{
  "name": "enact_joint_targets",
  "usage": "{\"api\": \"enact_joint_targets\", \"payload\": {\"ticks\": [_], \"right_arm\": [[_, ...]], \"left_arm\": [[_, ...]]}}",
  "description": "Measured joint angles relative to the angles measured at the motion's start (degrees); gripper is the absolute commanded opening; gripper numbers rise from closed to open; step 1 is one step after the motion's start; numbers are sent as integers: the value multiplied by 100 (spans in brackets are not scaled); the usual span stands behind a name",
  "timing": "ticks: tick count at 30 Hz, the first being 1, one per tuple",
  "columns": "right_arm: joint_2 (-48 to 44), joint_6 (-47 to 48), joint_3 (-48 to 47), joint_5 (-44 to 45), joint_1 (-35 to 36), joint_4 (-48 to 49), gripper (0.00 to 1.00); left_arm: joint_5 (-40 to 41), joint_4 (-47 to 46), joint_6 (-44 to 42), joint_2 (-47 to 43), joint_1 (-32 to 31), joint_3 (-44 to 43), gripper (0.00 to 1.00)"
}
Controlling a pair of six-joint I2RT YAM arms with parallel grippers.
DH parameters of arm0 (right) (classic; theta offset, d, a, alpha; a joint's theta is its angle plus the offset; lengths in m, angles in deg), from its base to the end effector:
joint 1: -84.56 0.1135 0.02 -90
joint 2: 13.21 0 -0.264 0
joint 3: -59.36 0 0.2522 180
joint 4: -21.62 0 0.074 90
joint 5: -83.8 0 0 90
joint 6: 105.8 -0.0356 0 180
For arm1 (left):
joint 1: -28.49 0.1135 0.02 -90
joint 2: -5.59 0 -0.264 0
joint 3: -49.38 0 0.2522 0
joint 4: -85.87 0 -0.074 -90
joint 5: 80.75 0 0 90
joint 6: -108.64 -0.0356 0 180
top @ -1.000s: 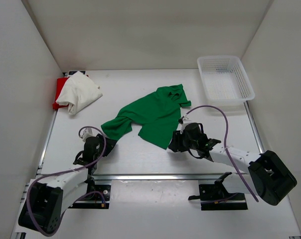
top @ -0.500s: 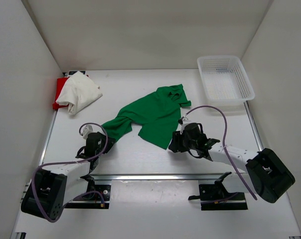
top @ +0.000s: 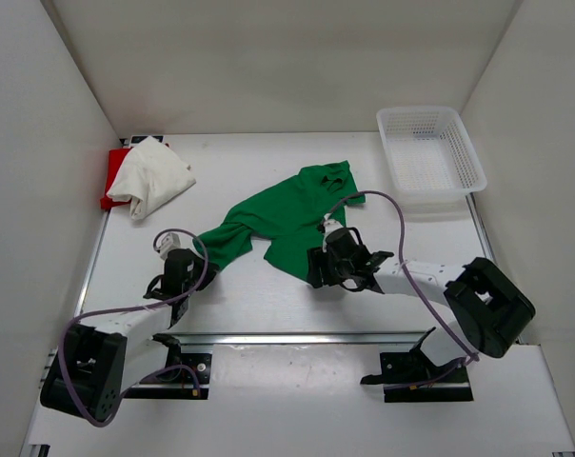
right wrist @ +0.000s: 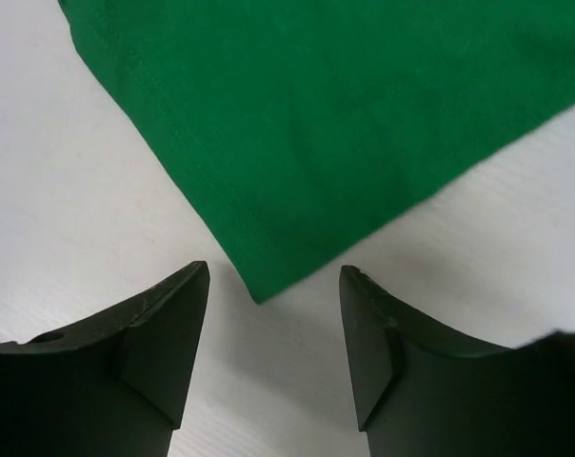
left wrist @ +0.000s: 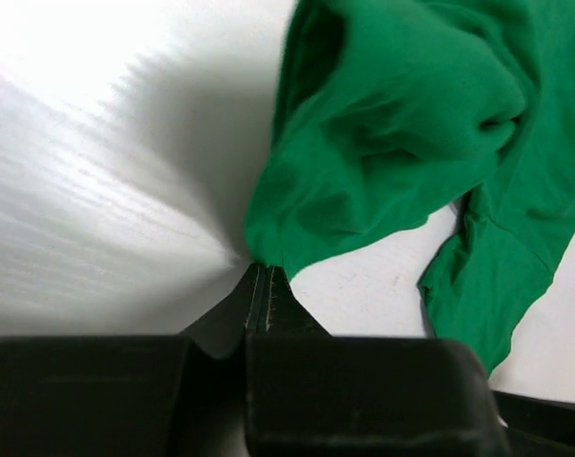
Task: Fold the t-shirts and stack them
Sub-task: Flatten out the tshirt
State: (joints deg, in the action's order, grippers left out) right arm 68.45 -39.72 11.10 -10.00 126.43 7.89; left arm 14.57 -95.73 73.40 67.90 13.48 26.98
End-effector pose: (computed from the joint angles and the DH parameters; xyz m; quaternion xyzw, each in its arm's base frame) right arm 0.1971 0.1798 0.1556 -0.1571 0.9170 0.2243 0.2899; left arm 0.1715 -0.0426 0.1176 -0.3247 0.8386 -0.2148 0.3811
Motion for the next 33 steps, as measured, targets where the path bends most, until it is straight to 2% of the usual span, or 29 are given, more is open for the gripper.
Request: {"api": "enact_joint_targets", "payload": {"ticks": [3,4,5,9,12,18,25,28,31,33], "right_arm": [[313,22,-339,302,144,-151,54],[382,24,-400,382,166,-170,48],[446,35,-472,461,195,-214,37],[671,35,-697,765,212,-400,19],[684,20,-713,911,214,-481,1],[162,-24,-393,1091,61,-780,0],[-2000,-11,-439,1084,-393,-1711,0],[-2688,50,-1193,1161,-579,-2240,0],[-2868,271,-2559,1534,-577,-2715,0],[-2782,498,-3626,1851,-457,-2949,0]], "left_arm": [[-15,197,-267,-205,-37,-166,0],[-22,225,-345,-280,-52,-219,0],[-42,260,-424,-356,-59,-271,0],[-208,404,-717,-614,-42,-396,0],[-380,549,-879,-750,44,-428,0],[-800,935,-1196,-726,133,-739,0],[-1705,1731,-1655,-529,313,-2417,0],[-2269,1991,-1707,-457,608,-3386,0],[-2966,2098,-1582,-348,1049,-4413,0],[-3556,1838,-1207,-350,1641,-4896,0]]}}
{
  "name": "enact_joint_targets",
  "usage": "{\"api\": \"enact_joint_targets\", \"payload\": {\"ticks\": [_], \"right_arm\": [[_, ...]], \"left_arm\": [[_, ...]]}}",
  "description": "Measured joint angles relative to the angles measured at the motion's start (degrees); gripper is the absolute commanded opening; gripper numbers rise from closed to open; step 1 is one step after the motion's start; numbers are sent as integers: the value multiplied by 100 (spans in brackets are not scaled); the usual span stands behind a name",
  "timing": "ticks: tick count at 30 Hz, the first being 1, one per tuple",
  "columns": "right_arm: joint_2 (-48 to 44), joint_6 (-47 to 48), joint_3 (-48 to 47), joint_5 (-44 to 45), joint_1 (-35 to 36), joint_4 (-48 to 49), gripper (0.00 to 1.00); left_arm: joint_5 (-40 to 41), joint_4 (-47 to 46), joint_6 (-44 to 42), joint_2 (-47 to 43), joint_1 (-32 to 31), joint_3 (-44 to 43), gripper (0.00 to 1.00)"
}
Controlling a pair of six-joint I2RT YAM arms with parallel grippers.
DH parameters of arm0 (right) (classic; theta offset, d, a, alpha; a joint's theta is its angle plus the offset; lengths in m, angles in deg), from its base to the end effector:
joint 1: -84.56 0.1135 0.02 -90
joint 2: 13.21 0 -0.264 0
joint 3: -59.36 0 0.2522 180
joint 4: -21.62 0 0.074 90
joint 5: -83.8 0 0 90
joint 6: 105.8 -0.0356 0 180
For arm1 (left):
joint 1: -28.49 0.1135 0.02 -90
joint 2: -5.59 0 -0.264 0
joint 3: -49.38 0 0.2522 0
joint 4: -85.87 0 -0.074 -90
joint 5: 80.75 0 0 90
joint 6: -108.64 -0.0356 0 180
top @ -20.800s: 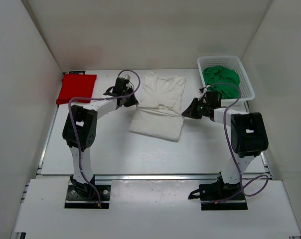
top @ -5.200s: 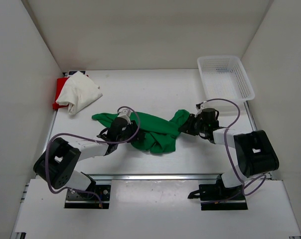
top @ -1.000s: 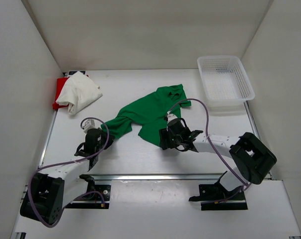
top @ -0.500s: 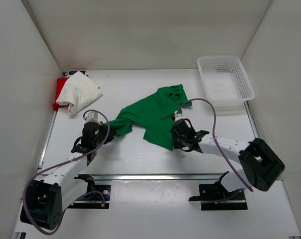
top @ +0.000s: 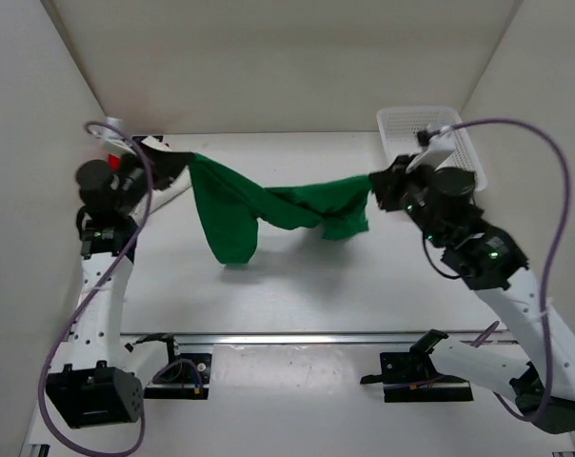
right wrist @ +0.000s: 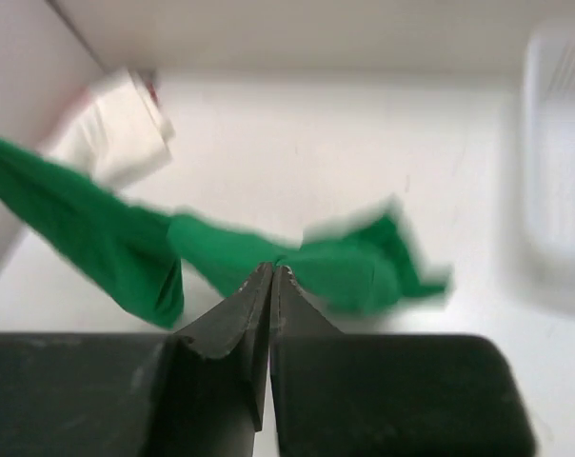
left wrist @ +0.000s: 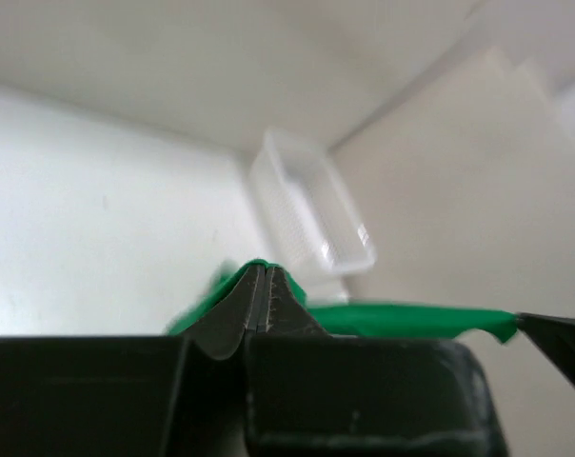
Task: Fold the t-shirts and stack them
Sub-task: Flatten out the tshirt
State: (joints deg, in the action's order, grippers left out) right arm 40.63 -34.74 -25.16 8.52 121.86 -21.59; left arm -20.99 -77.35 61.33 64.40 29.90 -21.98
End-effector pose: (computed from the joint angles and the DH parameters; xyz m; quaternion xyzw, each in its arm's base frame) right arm 0.1542 0.1061 0.4318 -0.0443 0.7765 0.2044 0.5944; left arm 0.2343 -0.0122 0.3864 -0.1010 0.7223 -0.4104 0.5474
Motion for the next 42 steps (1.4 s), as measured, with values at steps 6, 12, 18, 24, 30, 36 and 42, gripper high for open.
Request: {"api": "enact_joint_targets", "payload": {"ticks": [6,12,18,24,30,36,42], "right_arm": [[1073,789,-3458,485,138,-431,0],[2280,1685,-6000,741,428,-481,0],[2594,1539,-5353,-564,-1421,-367,0],[3797,1241,-4614,-1784,-2245,-214,0],[6806,1137,-6511,-2157,-2597,-221,23],[7508,951,-6782,-2413,-2907,-1064,51],[4721,885,-3154,-2085,-2138,-269,30]], "left_arm": [[-1226,-1305,1626,225,1517,-927,0],[-1606,-1836,2376,332,1945,-1252,0],[-1388,-1797,2105,221,1825,-750,0],[-942,-1342,1451,87,1266,295,0],[-400,-778,647,-474,848,1335,0],[157,-507,63,-654,636,2347,0],[459,-413,-175,-706,531,2782,0]]}}
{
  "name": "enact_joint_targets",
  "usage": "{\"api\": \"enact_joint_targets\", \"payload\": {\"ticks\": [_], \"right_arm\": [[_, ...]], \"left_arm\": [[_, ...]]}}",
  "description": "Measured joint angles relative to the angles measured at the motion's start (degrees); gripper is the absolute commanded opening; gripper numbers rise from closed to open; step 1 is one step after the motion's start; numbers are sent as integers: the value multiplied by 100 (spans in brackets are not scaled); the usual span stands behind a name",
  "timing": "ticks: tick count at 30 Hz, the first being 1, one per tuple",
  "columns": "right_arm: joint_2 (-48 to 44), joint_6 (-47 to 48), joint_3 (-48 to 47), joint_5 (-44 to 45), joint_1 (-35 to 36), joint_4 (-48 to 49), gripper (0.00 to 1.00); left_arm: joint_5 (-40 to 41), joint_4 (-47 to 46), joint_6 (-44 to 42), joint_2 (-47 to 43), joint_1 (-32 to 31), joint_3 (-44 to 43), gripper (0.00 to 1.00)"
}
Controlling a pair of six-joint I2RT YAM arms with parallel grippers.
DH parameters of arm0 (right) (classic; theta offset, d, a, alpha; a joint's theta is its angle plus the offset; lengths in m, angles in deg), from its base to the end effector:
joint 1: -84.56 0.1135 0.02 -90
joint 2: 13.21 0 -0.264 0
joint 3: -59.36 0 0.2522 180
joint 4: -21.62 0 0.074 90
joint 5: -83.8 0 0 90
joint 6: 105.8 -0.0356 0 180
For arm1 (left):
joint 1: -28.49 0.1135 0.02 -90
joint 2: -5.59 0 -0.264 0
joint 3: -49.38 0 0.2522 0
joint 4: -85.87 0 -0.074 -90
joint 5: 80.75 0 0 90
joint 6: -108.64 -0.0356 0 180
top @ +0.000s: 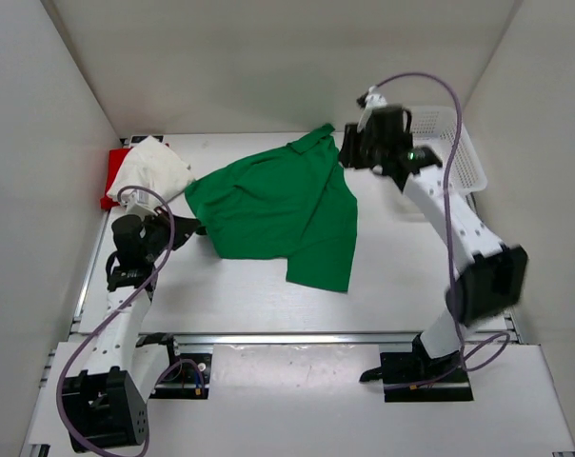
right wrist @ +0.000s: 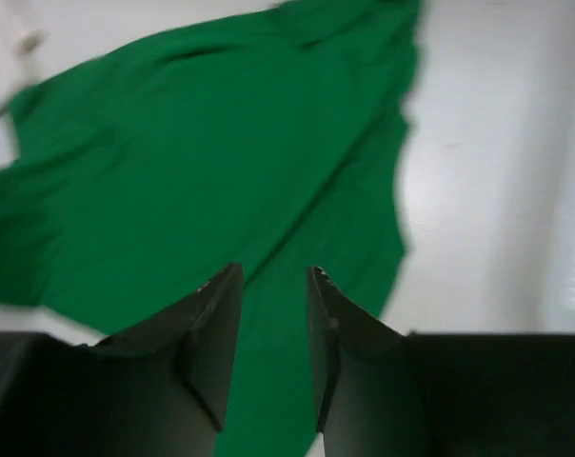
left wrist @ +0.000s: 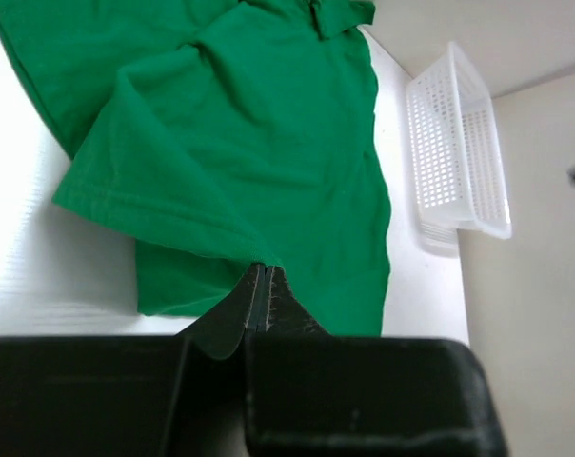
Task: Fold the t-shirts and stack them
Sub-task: Flatten out the tshirt
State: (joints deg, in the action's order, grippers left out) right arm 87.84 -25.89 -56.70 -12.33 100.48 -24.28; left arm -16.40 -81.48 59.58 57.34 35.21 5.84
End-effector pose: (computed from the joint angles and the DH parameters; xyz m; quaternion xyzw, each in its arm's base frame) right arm 0.3914 0.1156 0.3818 -0.0705 0.8662 0.1562 0.4695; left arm 0.2057 0.0087 0.2470 -0.2092 0.7853 -0.3375 0.4750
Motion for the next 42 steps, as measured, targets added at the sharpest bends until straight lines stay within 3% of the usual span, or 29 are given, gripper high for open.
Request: {"api": "enact_joint_targets", "payload": {"ticks": [2,3,6,10,13,22,35,42], "right_arm": [[-1143,-114,1556,90,588,466,12],[-1703,-199,2378,116,951,745,7],[-2791,-461,4245,409,1598,916,5],[-3491,-1049,6229,922,2096,765,36],[-3810,-1491,6988,925,2238,643,45],[-3797,-2151,7346,828,2118,1357,49],[-3176,-2293,7357,866,2127,1729,34],[-3001,-2264,7283,914,2184,1808,20]], "left_arm": [[92,17,-94,-142,-68,133,0],[166,26,-149,-214,-142,205,0],[293,61,-286,-345,-474,380,0],[402,61,-391,-374,-883,638,0],[435,2,-372,-391,-1045,800,0],[487,-221,-293,-407,-1325,868,0],[494,-413,-214,-391,-1338,949,0],[494,-466,-212,-313,-1331,949,0]]}}
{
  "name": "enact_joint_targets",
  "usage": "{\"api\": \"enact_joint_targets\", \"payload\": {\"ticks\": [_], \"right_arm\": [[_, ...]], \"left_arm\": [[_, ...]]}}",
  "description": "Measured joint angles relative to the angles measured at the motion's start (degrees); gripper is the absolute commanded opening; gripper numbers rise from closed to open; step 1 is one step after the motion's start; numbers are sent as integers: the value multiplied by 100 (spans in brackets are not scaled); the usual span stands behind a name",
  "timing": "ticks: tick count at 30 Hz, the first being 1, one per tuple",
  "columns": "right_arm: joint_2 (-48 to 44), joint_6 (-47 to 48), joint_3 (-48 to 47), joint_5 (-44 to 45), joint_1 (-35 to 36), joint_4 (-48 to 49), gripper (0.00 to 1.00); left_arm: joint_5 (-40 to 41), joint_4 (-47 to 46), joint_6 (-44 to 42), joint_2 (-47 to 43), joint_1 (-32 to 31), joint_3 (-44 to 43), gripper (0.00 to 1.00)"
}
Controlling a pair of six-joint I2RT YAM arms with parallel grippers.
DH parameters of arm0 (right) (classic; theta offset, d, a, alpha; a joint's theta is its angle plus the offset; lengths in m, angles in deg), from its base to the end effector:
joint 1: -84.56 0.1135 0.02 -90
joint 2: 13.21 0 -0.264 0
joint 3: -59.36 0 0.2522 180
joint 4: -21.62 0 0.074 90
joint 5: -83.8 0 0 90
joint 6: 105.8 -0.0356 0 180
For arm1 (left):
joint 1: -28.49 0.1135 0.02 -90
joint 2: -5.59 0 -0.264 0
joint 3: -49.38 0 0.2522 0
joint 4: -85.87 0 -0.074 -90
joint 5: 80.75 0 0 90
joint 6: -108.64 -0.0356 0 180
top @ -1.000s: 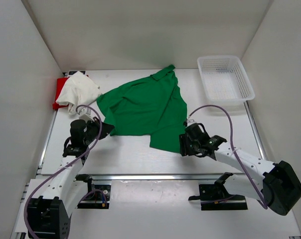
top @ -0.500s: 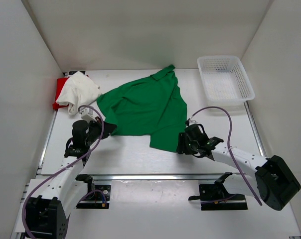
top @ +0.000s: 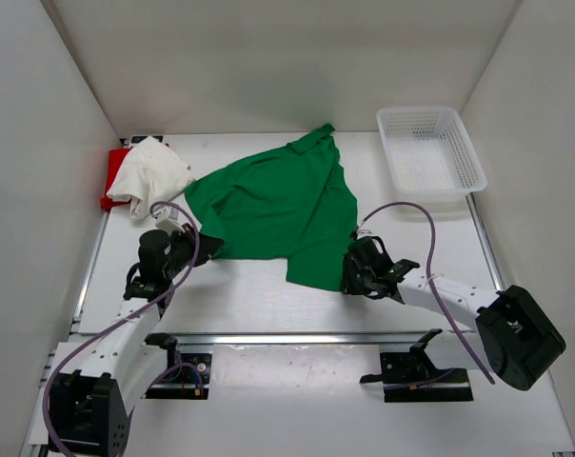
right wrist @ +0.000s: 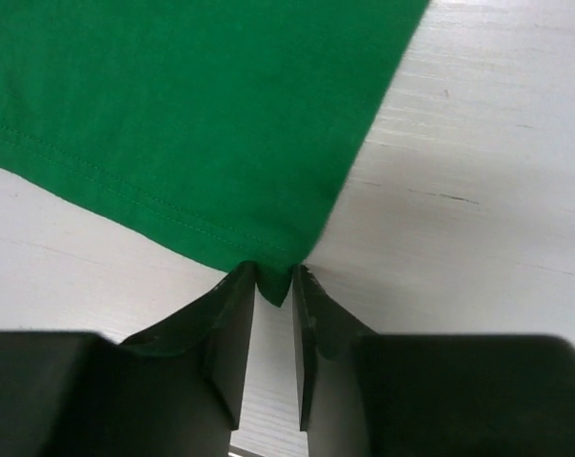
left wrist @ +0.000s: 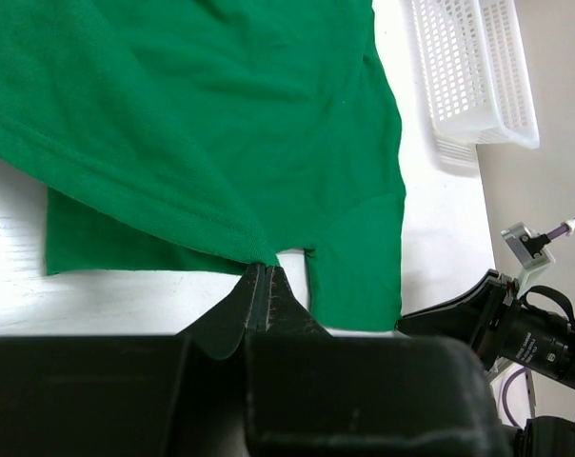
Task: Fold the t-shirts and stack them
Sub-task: Flatten out the tshirt
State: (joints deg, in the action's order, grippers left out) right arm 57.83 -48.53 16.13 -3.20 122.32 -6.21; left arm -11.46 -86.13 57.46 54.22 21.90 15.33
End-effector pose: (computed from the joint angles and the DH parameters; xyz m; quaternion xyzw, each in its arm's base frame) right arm 0.1744 0.1327 0.1551 -0.0342 0.9545 0.1500 0.2556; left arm 0.1860 -0.0342 0.2069 -0.1313 0.8138 -0.3487 0.4459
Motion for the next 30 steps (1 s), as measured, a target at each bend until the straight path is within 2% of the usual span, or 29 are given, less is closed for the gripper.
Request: {"api": "enact_joint_targets", "payload": {"ticks": [3,8,13,16,19,22,26,30], "right_arm": [[24,-4,-13,-2,11,-4,15],[0,-4,-9,-7,9,-68,1],[-426,22,-70,146,52,-411,0],[-914,195,-627,455,138,-1047,0],[-1318,525,-1915,881,208,-1624,0],[-1397,922,-3506,1320,278,-2022,1],[-1143,1569,-5866,1836,343,-2365,0],[-319,2273,-8293,2129,369,-2535,0]], "left_arm": [[0,-37,0,28,0,2,0],[-2,-85,9,79,20,7,0],[7,-96,11,133,-59,-20,0],[-48,212,-39,319,-188,-382,0],[-407,634,-63,525,-20,-1408,0],[-1016,669,122,614,671,-2623,0],[-1727,199,826,708,1672,-3888,0],[-2304,-693,1891,721,2227,-4286,0]]}}
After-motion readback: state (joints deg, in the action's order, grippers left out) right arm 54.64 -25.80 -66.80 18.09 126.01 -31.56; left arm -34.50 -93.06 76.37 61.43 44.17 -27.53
